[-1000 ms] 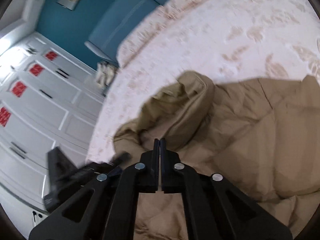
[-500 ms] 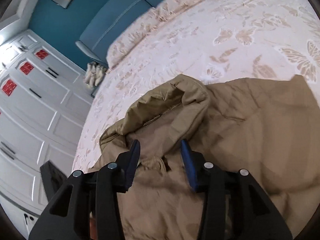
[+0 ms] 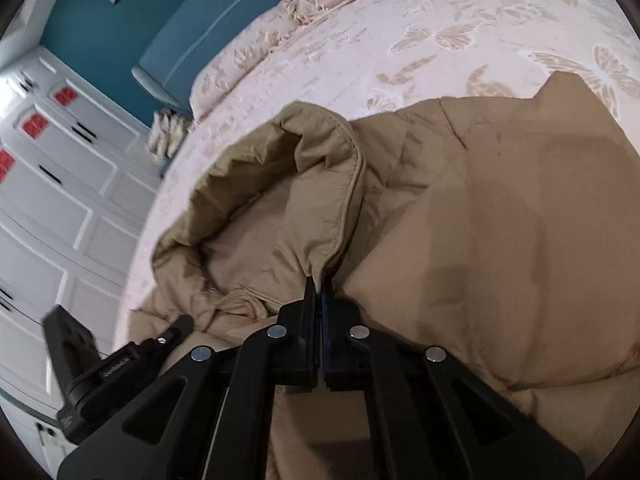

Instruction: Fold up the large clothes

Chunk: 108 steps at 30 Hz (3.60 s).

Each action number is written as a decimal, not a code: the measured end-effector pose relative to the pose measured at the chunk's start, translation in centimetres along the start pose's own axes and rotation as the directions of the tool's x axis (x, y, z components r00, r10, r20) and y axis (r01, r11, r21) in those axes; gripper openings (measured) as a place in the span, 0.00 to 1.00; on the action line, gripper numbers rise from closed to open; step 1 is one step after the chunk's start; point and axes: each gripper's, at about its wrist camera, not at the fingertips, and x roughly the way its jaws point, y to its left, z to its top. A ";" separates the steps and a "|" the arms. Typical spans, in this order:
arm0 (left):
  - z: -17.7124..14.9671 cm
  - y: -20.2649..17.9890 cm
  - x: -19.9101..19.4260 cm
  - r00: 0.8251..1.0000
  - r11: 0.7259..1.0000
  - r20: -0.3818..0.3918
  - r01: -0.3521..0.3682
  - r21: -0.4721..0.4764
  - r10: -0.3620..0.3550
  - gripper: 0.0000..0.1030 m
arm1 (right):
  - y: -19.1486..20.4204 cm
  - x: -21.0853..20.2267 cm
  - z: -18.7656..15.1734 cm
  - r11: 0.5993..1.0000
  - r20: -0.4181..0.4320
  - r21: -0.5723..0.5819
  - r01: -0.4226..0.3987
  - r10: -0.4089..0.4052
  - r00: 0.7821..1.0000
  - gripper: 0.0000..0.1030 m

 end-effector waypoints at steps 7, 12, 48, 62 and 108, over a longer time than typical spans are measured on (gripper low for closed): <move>-0.6 0.5 0.2 1.000 1.000 0.019 0.012 0.018 -0.013 0.10 | -0.1 0.9 -0.2 1.000 -0.008 -0.011 0.010 -0.010 1.000 0.00; -0.7 0.7 -2.2 0.999 0.998 0.010 0.033 0.046 -0.033 0.12 | -0.8 -2.4 -0.1 0.999 0.003 -0.042 0.023 -0.023 1.000 0.05; 8.5 4.1 4.2 0.978 0.918 -0.189 0.011 -0.396 -0.093 0.05 | -4.3 3.2 7.7 0.914 -0.135 0.402 -0.043 0.106 0.985 0.00; 6.0 2.3 3.7 0.996 0.995 -0.074 -0.047 -0.083 0.041 0.08 | 6.1 -1.6 8.3 0.967 0.028 -0.222 0.120 -0.117 0.993 0.03; -0.9 1.9 -5.5 0.998 0.994 0.009 -0.065 0.085 0.064 0.19 | 0.4 -9.0 0.6 0.925 0.073 -0.261 0.276 -0.266 0.961 0.20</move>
